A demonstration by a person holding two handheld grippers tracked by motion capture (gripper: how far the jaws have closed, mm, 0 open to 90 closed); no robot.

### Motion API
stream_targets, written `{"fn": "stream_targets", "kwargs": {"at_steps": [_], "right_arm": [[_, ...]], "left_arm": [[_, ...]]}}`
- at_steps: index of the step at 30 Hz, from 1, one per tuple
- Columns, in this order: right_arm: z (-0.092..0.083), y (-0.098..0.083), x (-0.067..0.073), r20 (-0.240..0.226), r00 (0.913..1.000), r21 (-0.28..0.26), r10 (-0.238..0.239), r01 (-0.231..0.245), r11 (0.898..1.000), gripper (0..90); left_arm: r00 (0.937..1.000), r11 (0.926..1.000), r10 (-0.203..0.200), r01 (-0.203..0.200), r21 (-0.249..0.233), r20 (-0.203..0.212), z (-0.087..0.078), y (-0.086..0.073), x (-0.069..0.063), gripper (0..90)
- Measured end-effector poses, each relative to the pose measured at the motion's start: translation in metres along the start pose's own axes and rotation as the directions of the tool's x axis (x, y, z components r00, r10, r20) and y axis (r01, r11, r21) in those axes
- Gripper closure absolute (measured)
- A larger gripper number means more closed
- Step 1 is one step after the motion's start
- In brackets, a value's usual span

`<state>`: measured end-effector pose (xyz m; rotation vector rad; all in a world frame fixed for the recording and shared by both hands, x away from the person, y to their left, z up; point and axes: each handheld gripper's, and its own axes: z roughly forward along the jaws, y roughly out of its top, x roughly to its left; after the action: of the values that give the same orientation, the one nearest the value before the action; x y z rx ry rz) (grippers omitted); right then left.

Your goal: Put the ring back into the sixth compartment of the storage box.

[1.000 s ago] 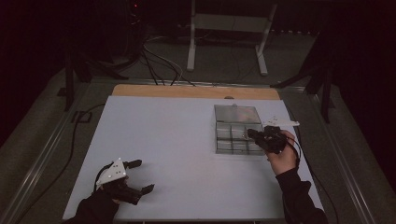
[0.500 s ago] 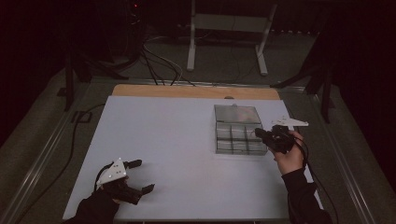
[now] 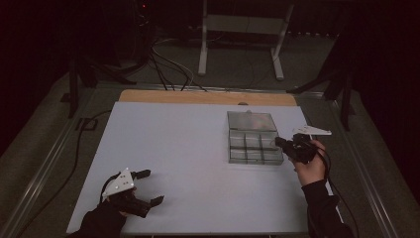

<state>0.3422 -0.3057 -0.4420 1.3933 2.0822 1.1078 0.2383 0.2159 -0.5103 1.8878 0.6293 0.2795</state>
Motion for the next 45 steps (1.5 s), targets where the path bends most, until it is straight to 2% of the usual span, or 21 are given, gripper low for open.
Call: {"fn": "stream_targets", "kwargs": {"at_steps": [23,45], "right_arm": [[0.015,-0.02,-0.006,-0.004,0.9991,0.048,0.043,-0.043,0.998,87.5],[0.026,-0.027,-0.007,0.001,0.9992,0.1,0.041,-0.041,0.994,87.5]], "left_arm": [[1.0,1.0,0.002,-0.002,0.003,-0.001,0.0,0.0,0.0,0.6],[1.0,1.0,0.002,-0.002,0.005,0.001,0.0,0.0,0.0,0.6]]}}
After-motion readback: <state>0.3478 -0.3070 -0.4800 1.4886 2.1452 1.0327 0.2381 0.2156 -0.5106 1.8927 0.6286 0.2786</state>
